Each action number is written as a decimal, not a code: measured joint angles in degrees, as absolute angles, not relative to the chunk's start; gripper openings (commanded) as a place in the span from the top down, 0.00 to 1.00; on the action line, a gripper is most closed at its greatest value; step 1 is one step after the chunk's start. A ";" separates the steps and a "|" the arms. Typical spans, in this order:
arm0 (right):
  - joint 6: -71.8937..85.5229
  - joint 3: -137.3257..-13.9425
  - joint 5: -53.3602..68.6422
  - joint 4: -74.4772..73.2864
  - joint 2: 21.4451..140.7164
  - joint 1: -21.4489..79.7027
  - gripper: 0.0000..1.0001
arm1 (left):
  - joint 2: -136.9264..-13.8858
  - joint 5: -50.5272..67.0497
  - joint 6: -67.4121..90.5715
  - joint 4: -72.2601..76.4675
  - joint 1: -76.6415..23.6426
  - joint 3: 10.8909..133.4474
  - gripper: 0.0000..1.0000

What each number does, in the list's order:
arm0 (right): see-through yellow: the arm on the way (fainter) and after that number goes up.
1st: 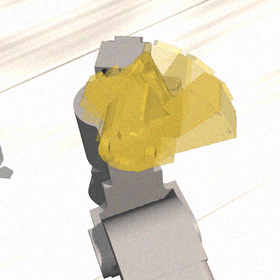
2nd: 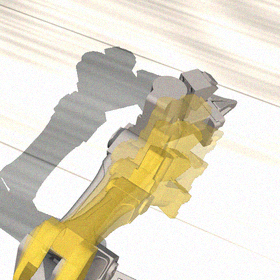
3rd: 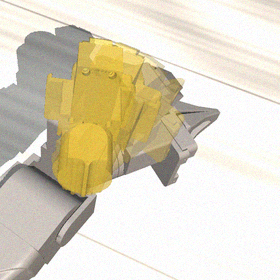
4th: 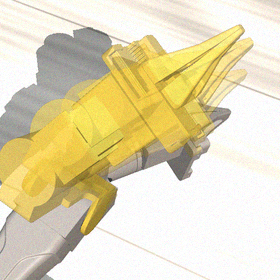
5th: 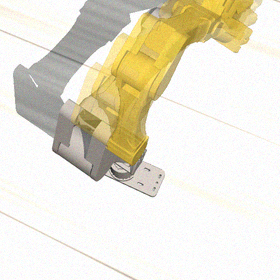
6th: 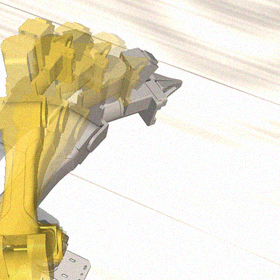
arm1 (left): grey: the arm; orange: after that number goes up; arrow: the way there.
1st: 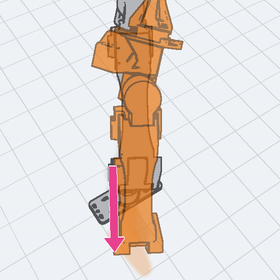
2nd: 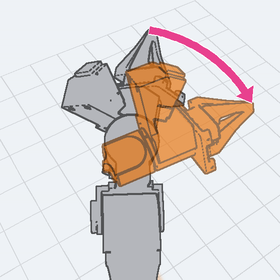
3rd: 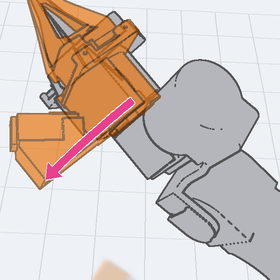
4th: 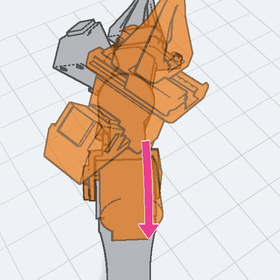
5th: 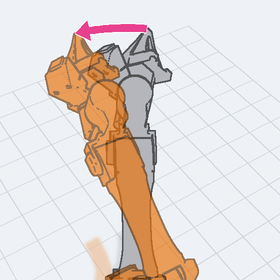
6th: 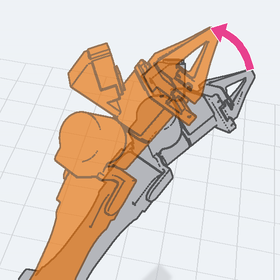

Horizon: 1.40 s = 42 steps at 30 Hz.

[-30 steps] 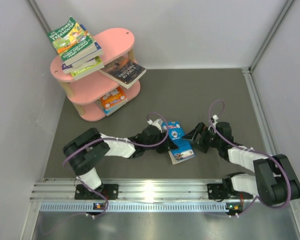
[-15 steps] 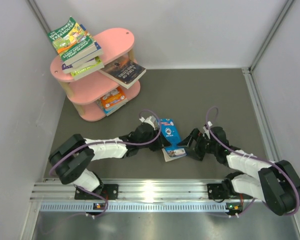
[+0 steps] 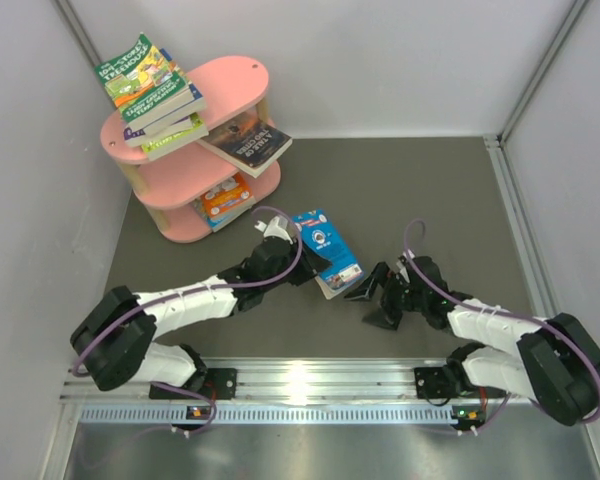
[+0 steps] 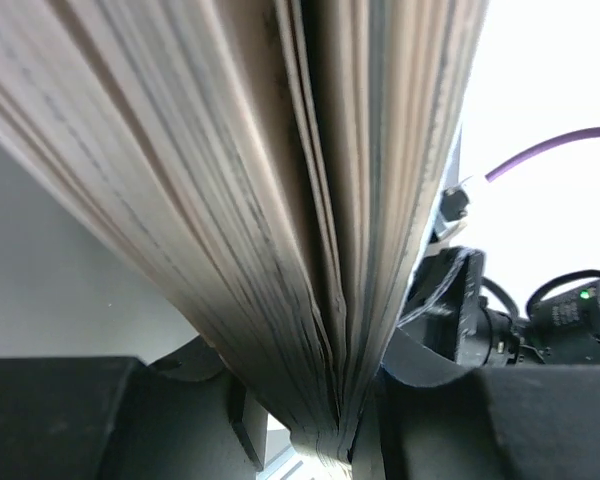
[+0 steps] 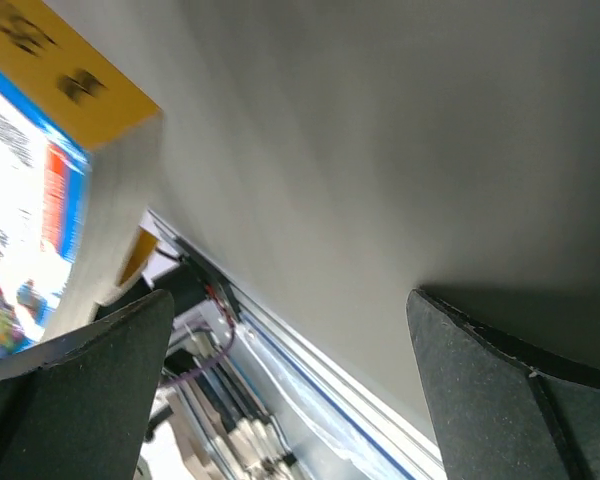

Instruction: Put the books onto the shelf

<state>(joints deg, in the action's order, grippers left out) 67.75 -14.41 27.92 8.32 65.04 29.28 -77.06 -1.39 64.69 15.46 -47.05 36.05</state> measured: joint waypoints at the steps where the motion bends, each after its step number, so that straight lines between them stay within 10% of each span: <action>1: 68.77 -14.35 27.44 9.04 65.28 29.50 0.00 | -77.28 -1.28 65.08 15.51 -47.05 35.86 1.00; 26: 81.30 -13.13 20.25 24.80 65.76 31.42 0.00 | -82.89 0.84 72.62 22.81 -46.98 34.37 1.00; 42: 82.54 -15.86 15.84 28.84 70.63 30.17 0.78 | -85.62 2.63 81.62 30.06 -45.63 31.22 1.00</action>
<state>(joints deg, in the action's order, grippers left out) 82.54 -15.86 15.84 28.84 70.63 30.17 -85.62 2.63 81.62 30.06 -45.63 31.22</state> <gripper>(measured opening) 0.324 0.340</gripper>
